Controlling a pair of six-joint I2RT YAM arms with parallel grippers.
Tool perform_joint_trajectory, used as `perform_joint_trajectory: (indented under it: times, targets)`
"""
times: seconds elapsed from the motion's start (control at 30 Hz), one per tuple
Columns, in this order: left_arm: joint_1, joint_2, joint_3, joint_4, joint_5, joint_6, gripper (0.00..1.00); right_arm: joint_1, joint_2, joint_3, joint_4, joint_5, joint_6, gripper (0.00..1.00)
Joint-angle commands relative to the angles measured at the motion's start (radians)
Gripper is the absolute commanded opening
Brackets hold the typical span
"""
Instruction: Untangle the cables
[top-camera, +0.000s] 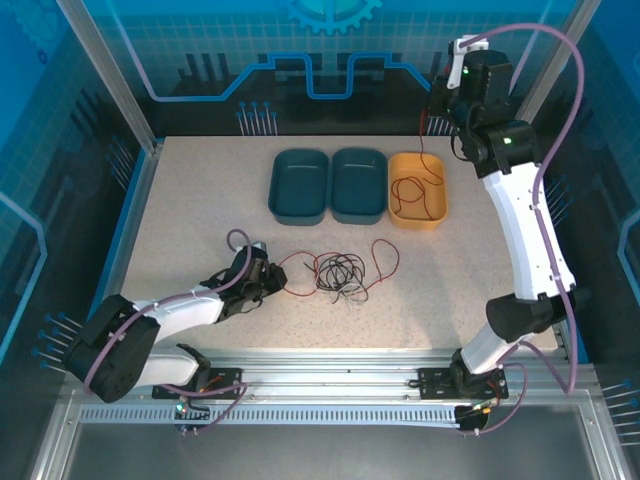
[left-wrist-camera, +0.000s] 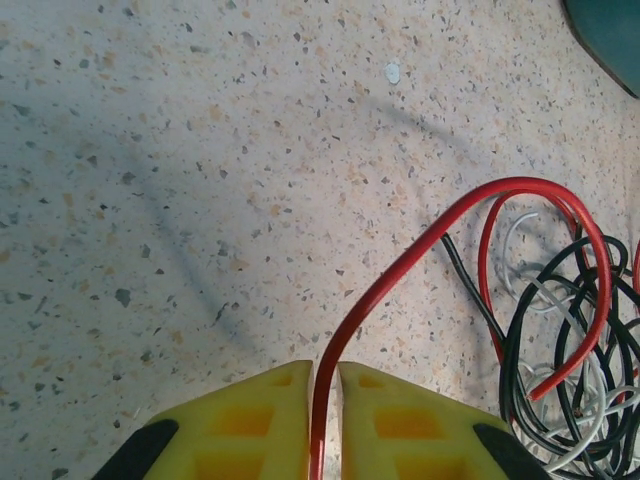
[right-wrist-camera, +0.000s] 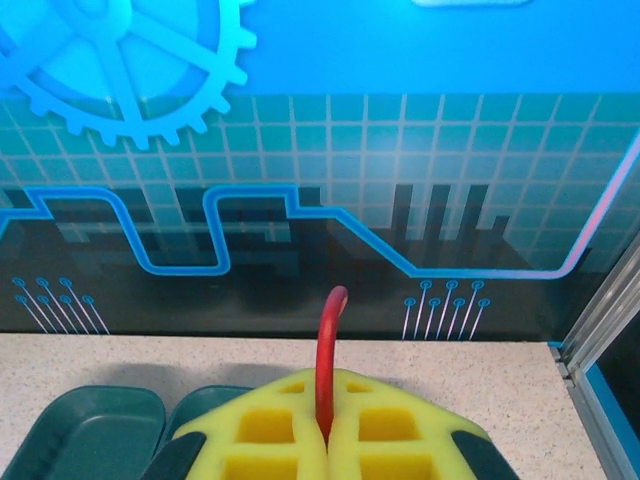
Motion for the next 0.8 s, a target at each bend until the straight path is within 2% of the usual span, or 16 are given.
perform_joint_trajectory:
  times: [0.0, 0.2, 0.57, 0.77]
  targets:
    - [0.005, -0.030, 0.026, -0.039, 0.009, 0.015, 0.15, -0.010, 0.036, -0.012, 0.052, -0.007, 0.021, 0.00]
    - [0.005, -0.045, 0.025, -0.044, 0.008, 0.013, 0.20, -0.012, 0.087, -0.078, 0.066, 0.021, 0.044, 0.00]
    - [0.005, -0.039, 0.035, -0.053, 0.013, 0.019, 0.22, -0.050, 0.084, -0.265, 0.052, 0.121, 0.106, 0.00]
    - [0.005, -0.034, 0.037, -0.054, 0.017, 0.020, 0.22, -0.090, 0.139, -0.275, -0.070, 0.206, 0.189, 0.00]
